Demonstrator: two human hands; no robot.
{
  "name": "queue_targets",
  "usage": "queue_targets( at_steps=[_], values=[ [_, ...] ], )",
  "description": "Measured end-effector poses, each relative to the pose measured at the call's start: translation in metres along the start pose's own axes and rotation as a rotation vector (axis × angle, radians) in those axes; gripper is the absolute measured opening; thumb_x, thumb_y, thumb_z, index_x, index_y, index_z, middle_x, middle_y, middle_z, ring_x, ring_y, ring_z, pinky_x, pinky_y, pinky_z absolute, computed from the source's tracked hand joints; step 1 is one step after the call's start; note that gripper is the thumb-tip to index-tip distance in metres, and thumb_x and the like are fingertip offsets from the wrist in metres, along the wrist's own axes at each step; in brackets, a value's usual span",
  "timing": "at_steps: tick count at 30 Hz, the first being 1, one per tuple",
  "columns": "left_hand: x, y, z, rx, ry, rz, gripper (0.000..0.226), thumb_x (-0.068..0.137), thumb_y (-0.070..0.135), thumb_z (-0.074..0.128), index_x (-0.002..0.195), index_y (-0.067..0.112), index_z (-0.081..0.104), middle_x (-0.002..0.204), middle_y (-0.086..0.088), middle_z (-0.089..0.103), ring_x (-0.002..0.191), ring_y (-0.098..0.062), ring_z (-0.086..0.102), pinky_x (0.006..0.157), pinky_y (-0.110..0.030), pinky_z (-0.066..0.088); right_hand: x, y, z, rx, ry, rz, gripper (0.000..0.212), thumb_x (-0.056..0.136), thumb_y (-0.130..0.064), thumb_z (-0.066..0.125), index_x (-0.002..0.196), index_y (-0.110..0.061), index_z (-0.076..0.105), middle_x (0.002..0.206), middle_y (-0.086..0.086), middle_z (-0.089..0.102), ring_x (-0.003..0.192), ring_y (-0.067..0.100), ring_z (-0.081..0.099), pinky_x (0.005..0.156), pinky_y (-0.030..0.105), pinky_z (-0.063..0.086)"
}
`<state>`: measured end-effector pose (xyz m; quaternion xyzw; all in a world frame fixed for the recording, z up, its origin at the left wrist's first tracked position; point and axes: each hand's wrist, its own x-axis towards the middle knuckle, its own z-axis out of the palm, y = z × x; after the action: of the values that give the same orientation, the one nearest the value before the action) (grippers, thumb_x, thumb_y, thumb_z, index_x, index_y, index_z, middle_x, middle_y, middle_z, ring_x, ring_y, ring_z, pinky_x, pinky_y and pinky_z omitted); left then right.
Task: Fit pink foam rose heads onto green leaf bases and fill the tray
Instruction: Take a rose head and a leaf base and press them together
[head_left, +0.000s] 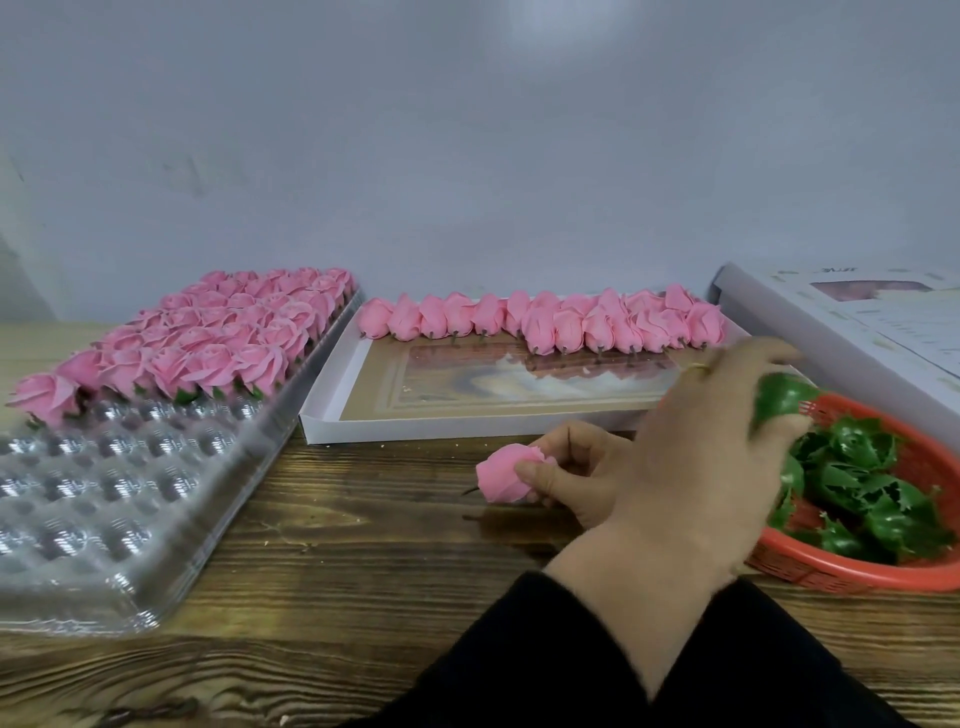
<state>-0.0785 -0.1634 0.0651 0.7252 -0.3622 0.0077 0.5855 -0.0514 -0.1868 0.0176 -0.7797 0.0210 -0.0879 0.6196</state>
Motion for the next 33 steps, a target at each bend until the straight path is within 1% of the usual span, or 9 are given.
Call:
queue_targets(
  at_steps=[2,4,7,12,19,23,26,29,33],
  values=[
    [-0.007,0.002,-0.022,-0.18,0.102,-0.086,0.027,0.088,0.012,0.06,0.113,0.022,0.058,0.112,0.002,0.062,0.097,-0.018,0.062,0.088,-0.03,0.05,0.0,0.0,0.002,0.048,-0.007,0.02,0.026,0.081,0.005,0.063,0.069,-0.015,0.054,0.066,-0.001,0.053,0.06,0.007,0.047,0.065,0.015,0.037],
    [-0.018,-0.008,-0.057,-0.297,0.277,-0.129,0.022,0.087,0.002,0.058,0.104,0.015,0.063,0.101,-0.003,0.066,0.084,-0.018,0.067,0.074,-0.027,0.056,-0.004,0.002,0.003,0.188,0.018,-0.001,0.015,0.08,0.008,0.063,0.075,-0.005,0.058,0.065,0.004,0.056,0.056,0.007,0.05,0.058,0.013,0.041],
    [-0.038,-0.033,-0.105,-0.509,0.451,-0.235,0.023,0.085,-0.001,0.056,0.096,0.015,0.066,0.083,-0.003,0.07,0.072,-0.014,0.067,0.058,-0.022,0.055,-0.009,0.004,0.002,0.271,0.069,-0.012,0.011,0.078,0.005,0.066,0.076,-0.002,0.059,0.064,0.014,0.055,0.052,0.012,0.052,0.053,0.015,0.045],
    [-0.06,-0.066,-0.138,-0.731,0.601,-0.433,0.025,0.089,-0.007,0.045,0.096,0.008,0.062,0.082,-0.012,0.068,0.071,-0.017,0.067,0.061,-0.02,0.056,-0.009,0.001,0.01,0.292,0.156,-0.045,0.018,0.078,0.005,0.067,0.07,-0.009,0.058,0.056,0.004,0.059,0.047,0.005,0.056,0.053,0.015,0.047],
    [-0.054,-0.075,-0.132,-0.934,0.487,-0.526,0.025,0.092,-0.004,0.035,0.097,-0.003,0.06,0.083,-0.016,0.072,0.076,-0.021,0.071,0.066,-0.027,0.059,-0.025,-0.01,0.022,0.453,0.301,-0.177,0.024,0.077,0.003,0.066,0.065,-0.018,0.064,0.056,-0.005,0.06,0.056,0.008,0.057,0.057,0.014,0.048],
    [-0.054,-0.073,-0.125,-1.005,0.403,-0.541,0.029,0.093,-0.004,0.033,0.107,-0.007,0.059,0.101,-0.023,0.067,0.088,-0.025,0.065,0.069,-0.03,0.059,-0.03,-0.017,0.031,0.364,0.311,-0.226,0.026,0.076,0.003,0.068,0.064,-0.019,0.062,0.065,0.012,0.05,0.065,0.021,0.045,0.059,0.022,0.042],
    [-0.055,-0.071,-0.123,-1.019,0.369,-0.55,0.032,0.094,-0.003,0.031,0.115,-0.008,0.055,0.11,-0.026,0.064,0.095,-0.028,0.063,0.076,-0.032,0.058,-0.03,-0.019,0.031,0.281,0.309,-0.259,0.027,0.076,0.003,0.069,0.064,-0.02,0.06,0.061,0.01,0.049,0.062,0.019,0.043,0.06,0.027,0.039],
    [-0.055,-0.07,-0.121,-1.032,0.323,-0.538,0.034,0.095,-0.002,0.03,0.117,-0.009,0.053,0.11,-0.024,0.065,0.103,-0.029,0.065,0.084,-0.033,0.056,-0.03,-0.02,0.035,0.164,0.27,-0.263,0.029,0.075,0.0,0.072,0.061,-0.022,0.06,0.056,-0.003,0.053,0.056,0.009,0.046,0.056,0.02,0.042],
    [-0.056,-0.07,-0.121,-1.024,0.323,-0.542,0.032,0.093,-0.003,0.032,0.114,-0.008,0.056,0.107,-0.024,0.066,0.101,-0.029,0.066,0.082,-0.033,0.056,-0.028,-0.016,0.034,0.042,0.276,-0.293,0.026,0.075,-0.003,0.073,0.065,-0.022,0.058,0.066,0.003,0.061,0.064,0.013,0.053,0.063,0.027,0.045]
  ],
)
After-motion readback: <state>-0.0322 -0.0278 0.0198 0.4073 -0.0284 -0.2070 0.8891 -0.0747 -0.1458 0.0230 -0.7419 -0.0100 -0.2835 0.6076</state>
